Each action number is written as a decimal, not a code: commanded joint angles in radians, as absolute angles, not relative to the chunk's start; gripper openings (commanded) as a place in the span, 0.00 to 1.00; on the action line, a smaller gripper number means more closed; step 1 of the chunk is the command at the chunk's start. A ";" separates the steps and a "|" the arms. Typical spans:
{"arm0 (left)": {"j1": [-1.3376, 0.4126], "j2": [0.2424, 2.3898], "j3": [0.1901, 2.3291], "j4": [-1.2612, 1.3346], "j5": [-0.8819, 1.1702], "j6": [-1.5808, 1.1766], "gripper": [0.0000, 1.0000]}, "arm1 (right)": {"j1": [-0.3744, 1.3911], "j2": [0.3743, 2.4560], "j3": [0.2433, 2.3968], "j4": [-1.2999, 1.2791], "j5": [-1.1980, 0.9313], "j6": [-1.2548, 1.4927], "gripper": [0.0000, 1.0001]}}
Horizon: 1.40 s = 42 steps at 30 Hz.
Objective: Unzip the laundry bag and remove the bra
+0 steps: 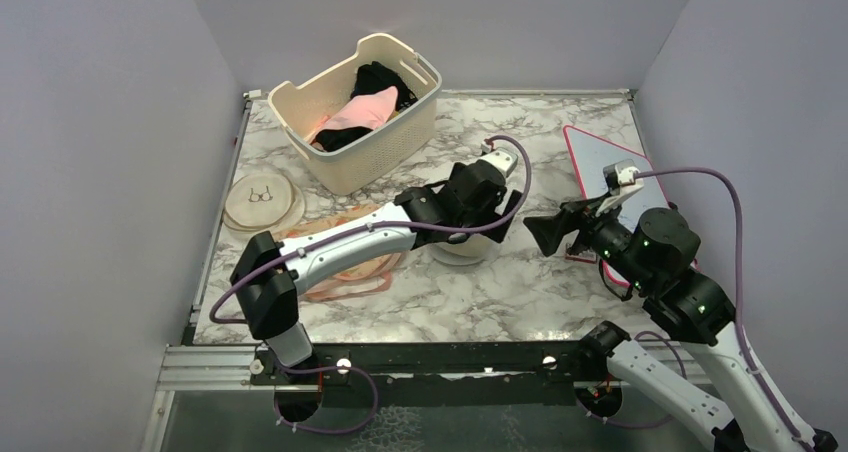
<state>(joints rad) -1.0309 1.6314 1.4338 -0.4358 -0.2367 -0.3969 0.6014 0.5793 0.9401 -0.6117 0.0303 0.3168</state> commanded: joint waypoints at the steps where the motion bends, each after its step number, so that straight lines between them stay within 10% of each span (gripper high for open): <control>1: -1.032 1.691 1.500 -0.512 -0.384 -0.374 0.79 | 0.607 0.548 0.947 -0.681 0.081 0.302 0.86; 13: -1.034 1.810 1.554 -0.522 -0.414 -0.369 0.17 | 0.607 0.566 0.905 -0.620 0.030 0.309 0.86; 19: -1.032 1.666 1.413 -0.451 -0.335 -0.307 0.00 | 0.607 0.600 0.852 -0.572 0.027 0.306 0.85; 42: -1.025 1.202 0.852 -0.103 -0.068 -0.311 0.00 | 0.607 0.786 0.382 0.305 -0.545 -0.018 0.63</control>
<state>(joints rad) -1.0267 1.2507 0.8791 -0.1741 -0.1215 -0.3180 0.6025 0.7937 0.4850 0.0772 -0.4843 0.1101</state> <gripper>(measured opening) 0.010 0.632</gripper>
